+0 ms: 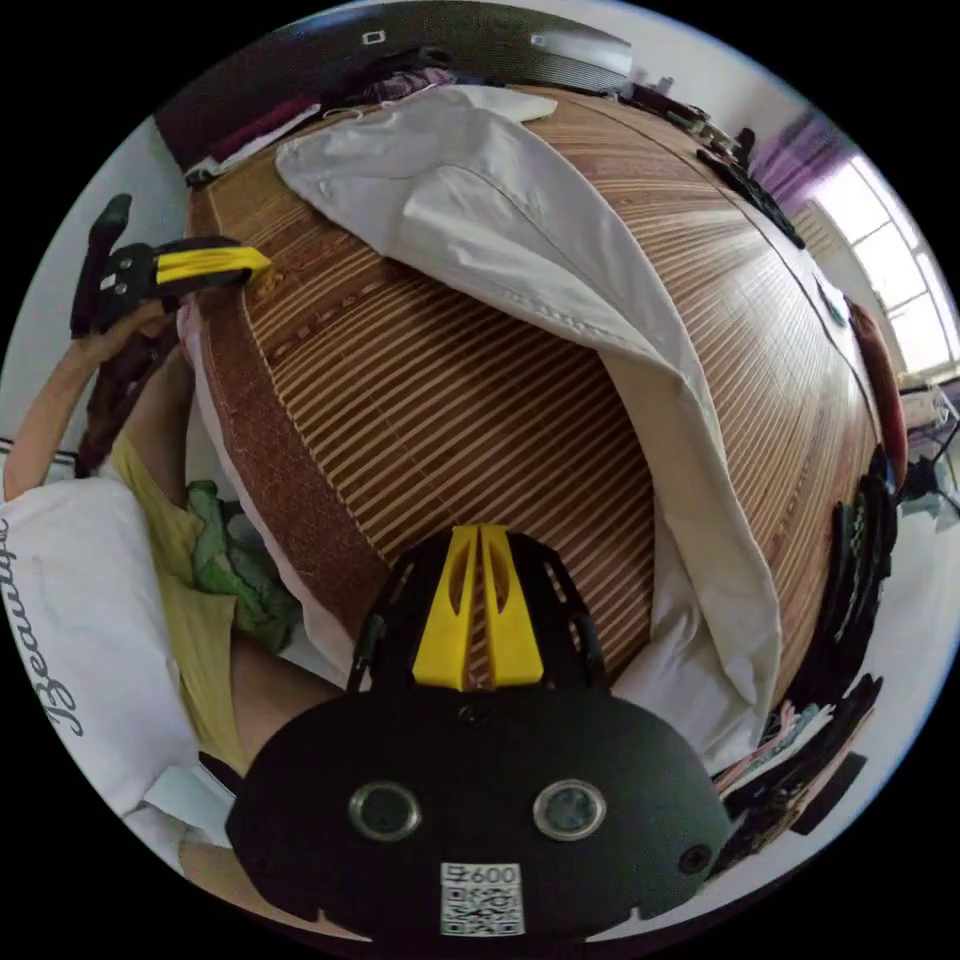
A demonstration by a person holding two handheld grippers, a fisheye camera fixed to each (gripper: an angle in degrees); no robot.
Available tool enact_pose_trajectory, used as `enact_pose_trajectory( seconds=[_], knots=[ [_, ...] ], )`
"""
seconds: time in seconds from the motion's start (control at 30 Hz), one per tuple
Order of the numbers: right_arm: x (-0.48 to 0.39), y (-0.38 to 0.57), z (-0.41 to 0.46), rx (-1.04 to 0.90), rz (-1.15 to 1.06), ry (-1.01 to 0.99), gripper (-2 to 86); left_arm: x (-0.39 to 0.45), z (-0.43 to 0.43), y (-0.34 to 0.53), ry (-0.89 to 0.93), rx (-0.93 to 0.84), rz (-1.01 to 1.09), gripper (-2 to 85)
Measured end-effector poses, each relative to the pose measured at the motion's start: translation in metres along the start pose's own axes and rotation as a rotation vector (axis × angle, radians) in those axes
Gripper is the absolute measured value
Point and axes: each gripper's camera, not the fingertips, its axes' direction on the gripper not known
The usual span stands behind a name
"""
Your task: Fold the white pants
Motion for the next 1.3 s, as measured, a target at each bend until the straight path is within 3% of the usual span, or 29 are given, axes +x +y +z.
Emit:
enact_pose_trajectory(
  seconds=[0.27,0.37,0.4,0.47,0.6,0.67,0.7,0.8,0.97,1.07,1.13,1.23,1.3],
  knots=[
    [-0.044,0.029,0.024,-0.006,-0.116,0.247,-0.9,0.002,-0.034,0.004,-0.122,-0.119,0.280,1.3],
    [-0.041,0.043,0.029,0.011,-0.049,0.230,-0.9,-0.037,-0.070,-0.007,-0.338,0.119,0.201,1.3],
    [-0.038,0.051,0.031,0.037,-0.008,0.220,-0.9,-0.055,-0.077,-0.018,-0.326,0.185,0.176,1.4],
    [-0.031,0.068,0.034,0.101,0.057,0.197,-0.9,-0.081,-0.068,-0.045,-0.251,0.148,0.162,1.4],
    [-0.005,0.118,0.042,0.284,0.224,0.077,-0.9,-0.144,-0.017,-0.079,-0.047,0.028,-0.120,0.8],
    [0.006,0.140,0.047,0.356,0.273,0.014,-0.9,-0.141,0.030,-0.071,-0.009,-0.171,-0.073,0.6],
    [0.014,0.155,0.052,0.403,0.313,-0.034,-0.9,-0.124,0.015,-0.052,-0.085,-0.057,0.015,0.5],
    [0.027,0.190,0.064,0.505,0.424,-0.127,-0.9,-0.086,-0.012,-0.022,-0.200,-0.144,0.189,0.7],
    [-0.008,0.214,0.068,0.480,0.408,-0.032,-0.9,-0.092,-0.088,0.075,-0.059,-0.100,0.201,2.1],
    [-0.035,0.235,0.059,0.600,0.430,-0.055,-0.9,-0.181,-0.132,0.132,0.003,-0.004,-0.148,5.8],
    [-0.044,0.262,0.052,0.764,0.490,-0.151,-0.9,-0.277,-0.161,0.186,0.017,0.104,-0.524,11.7],
    [-0.051,0.280,0.048,0.832,0.521,-0.171,-0.9,-0.354,-0.173,0.238,0.120,0.166,-0.790,13.4],
    [-0.059,0.282,0.047,0.822,0.492,-0.163,-0.9,-0.373,-0.168,0.253,0.160,0.158,-0.837,13.7]
  ],
)
